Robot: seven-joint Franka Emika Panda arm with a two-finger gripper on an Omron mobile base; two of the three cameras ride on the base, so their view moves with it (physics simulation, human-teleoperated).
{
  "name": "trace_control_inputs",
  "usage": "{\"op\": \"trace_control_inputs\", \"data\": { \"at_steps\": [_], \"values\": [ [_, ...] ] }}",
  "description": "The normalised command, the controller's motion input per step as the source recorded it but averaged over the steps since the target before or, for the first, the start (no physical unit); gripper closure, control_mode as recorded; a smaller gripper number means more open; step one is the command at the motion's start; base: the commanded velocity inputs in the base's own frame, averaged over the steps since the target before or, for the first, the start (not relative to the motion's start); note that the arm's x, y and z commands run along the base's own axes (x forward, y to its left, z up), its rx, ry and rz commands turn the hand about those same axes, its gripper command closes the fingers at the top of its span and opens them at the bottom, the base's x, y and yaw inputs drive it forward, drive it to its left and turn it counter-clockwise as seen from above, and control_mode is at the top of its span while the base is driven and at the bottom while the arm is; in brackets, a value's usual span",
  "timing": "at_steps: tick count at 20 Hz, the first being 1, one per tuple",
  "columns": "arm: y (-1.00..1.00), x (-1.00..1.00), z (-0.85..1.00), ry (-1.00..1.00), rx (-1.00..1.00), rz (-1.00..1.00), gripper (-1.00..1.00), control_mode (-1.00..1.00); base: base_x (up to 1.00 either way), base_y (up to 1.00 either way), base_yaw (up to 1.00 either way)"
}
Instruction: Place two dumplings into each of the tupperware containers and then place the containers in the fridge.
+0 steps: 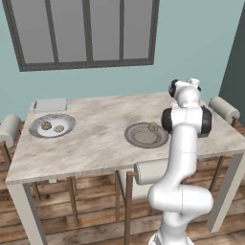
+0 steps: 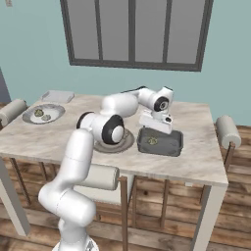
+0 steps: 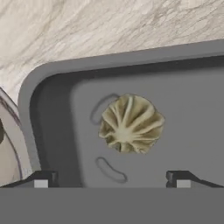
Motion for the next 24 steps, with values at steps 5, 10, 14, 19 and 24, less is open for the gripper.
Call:
{"op": "trace_control_inputs", "data": {
  "at_steps": [5, 10, 14, 19, 24],
  "values": [
    [0.69, -0.37, 0.57, -0.34, -0.03, 0.0, -1.0, -1.0, 0.0, 0.0, 0.0],
    [0.97, -0.08, 0.14, -0.26, -0.11, 0.02, -1.0, -1.0, 0.0, 0.0, 0.0],
    [1.0, 0.04, 0.03, -0.19, -0.14, 0.0, -1.0, -1.0, 0.0, 0.0, 0.0],
    [0.98, 0.06, 0.0, -0.13, -0.12, 0.0, -1.0, -1.0, 0.0, 0.0, 0.0],
    [0.24, 0.05, 0.0, 0.02, -0.03, 0.0, -1.0, -1.0, 0.0, 0.0, 0.0]
  ]
}}
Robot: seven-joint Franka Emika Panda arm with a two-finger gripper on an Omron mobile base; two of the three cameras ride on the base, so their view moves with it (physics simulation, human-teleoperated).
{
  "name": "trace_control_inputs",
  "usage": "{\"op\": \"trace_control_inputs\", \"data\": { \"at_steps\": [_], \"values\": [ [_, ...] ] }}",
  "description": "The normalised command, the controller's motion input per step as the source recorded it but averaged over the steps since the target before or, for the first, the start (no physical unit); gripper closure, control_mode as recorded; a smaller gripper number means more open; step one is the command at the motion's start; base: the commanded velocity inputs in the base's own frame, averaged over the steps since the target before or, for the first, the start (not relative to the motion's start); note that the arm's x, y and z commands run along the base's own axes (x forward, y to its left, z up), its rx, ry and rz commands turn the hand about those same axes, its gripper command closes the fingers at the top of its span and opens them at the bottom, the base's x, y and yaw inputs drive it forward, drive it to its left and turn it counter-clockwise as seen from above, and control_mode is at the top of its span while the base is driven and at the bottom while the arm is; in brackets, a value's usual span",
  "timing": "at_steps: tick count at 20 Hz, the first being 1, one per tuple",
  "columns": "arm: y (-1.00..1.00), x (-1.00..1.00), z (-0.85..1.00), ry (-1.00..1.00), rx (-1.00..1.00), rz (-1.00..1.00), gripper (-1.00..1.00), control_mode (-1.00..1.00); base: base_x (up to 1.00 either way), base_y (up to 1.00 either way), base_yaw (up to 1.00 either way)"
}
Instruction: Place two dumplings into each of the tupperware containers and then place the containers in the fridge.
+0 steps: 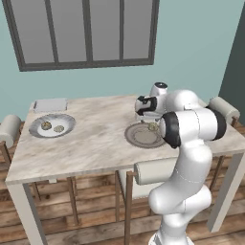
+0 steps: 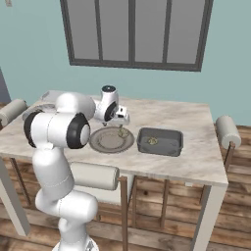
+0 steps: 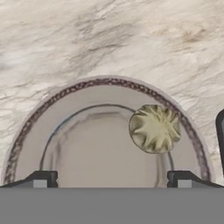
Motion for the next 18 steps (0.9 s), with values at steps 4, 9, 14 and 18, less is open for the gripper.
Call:
{"op": "trace_control_inputs", "data": {
  "at_steps": [4, 9, 14, 18],
  "values": [
    [-0.48, 0.12, -0.04, 0.0, 0.0, 0.07, -1.0, -1.0, 0.0, 0.0, 0.0],
    [-0.55, 0.2, -0.09, 0.0, 0.0, 0.06, -1.0, -1.0, 0.0, 0.0, 0.0],
    [-0.02, 0.05, -0.22, 0.0, 0.0, 0.0, -1.0, -1.0, 0.0, 0.0, 0.0],
    [0.04, 0.03, -0.13, 0.0, 0.0, 0.0, -1.0, -1.0, 0.0, 0.0, 0.0]
  ]
}}
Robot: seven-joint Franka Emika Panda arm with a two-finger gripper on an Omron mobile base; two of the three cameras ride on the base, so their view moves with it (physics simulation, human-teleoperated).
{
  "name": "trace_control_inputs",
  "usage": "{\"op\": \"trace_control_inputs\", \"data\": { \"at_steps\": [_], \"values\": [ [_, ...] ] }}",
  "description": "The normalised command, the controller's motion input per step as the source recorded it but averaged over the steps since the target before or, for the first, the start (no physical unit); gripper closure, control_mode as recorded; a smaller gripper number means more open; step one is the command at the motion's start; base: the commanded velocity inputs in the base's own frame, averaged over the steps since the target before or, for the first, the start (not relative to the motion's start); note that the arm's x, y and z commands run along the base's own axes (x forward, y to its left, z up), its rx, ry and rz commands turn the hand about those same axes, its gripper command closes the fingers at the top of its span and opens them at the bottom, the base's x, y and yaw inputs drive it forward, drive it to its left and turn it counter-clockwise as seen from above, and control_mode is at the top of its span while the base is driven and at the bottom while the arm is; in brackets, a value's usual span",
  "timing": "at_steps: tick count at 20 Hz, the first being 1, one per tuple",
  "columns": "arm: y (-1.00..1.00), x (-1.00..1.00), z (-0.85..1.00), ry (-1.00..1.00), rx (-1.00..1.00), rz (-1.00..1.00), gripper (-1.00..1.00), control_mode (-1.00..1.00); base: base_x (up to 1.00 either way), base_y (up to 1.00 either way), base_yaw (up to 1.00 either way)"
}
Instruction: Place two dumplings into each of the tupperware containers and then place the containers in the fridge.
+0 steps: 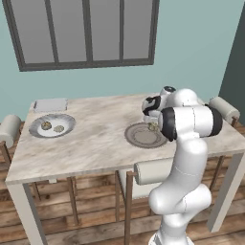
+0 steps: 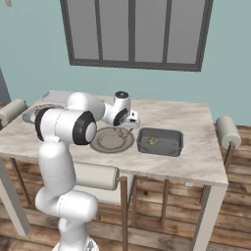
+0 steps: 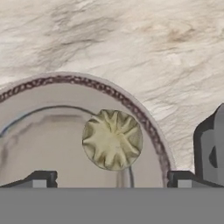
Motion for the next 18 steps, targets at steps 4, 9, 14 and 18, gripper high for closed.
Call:
{"op": "trace_control_inputs", "data": {
  "at_steps": [4, 9, 14, 18],
  "values": [
    [0.03, 0.0, -0.15, 0.02, 0.0, 0.0, -1.0, -1.0, 0.0, 0.0, 0.0],
    [0.01, 0.04, -0.18, 0.01, 0.0, 0.0, -1.0, -1.0, 0.0, 0.0, 0.0],
    [0.04, 0.15, -0.17, 0.0, 0.0, 0.0, -1.0, -1.0, 0.0, 0.0, 0.0],
    [0.04, 0.34, -0.19, 0.0, 0.0, 0.0, -1.0, -1.0, 0.0, 0.0, 0.0]
  ]
}}
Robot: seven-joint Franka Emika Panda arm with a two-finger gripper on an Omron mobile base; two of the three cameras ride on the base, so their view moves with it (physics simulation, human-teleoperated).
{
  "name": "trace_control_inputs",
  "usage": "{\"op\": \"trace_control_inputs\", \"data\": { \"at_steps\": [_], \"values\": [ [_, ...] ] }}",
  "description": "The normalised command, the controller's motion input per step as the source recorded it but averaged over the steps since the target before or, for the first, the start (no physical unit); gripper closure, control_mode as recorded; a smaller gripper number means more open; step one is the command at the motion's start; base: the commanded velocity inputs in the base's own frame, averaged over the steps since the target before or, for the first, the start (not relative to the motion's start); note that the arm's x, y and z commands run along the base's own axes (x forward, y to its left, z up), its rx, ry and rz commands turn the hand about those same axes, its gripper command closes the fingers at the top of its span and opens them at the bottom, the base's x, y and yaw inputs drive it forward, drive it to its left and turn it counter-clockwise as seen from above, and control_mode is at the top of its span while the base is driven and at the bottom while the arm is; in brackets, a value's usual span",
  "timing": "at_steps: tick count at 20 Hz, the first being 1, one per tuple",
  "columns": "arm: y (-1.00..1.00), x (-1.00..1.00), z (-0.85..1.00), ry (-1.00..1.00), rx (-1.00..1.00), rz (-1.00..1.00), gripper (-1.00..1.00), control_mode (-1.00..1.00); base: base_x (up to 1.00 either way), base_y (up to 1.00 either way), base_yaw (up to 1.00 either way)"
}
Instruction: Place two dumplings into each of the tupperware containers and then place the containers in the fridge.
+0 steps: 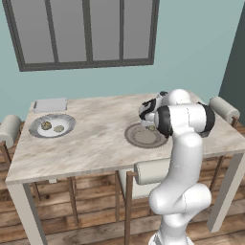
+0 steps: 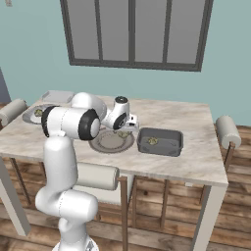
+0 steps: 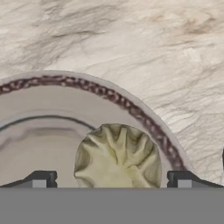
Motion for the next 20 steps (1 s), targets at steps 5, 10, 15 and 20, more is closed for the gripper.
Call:
{"op": "trace_control_inputs", "data": {
  "at_steps": [5, 10, 15, 20],
  "values": [
    [0.0, 0.18, -0.08, 0.0, 0.0, 0.0, -1.0, -1.0, 0.0, 0.0, 0.0],
    [0.0, 0.02, -0.17, 0.0, 0.0, 0.0, 1.0, -1.0, 0.0, 0.0, 0.0],
    [0.0, 0.0, -0.23, 0.04, 0.0, 0.0, 1.0, -1.0, 0.0, 0.0, 0.0],
    [-0.03, -0.15, 0.0, -0.05, 0.0, 0.0, 1.0, -1.0, 0.0, 0.0, 0.0]
  ]
}}
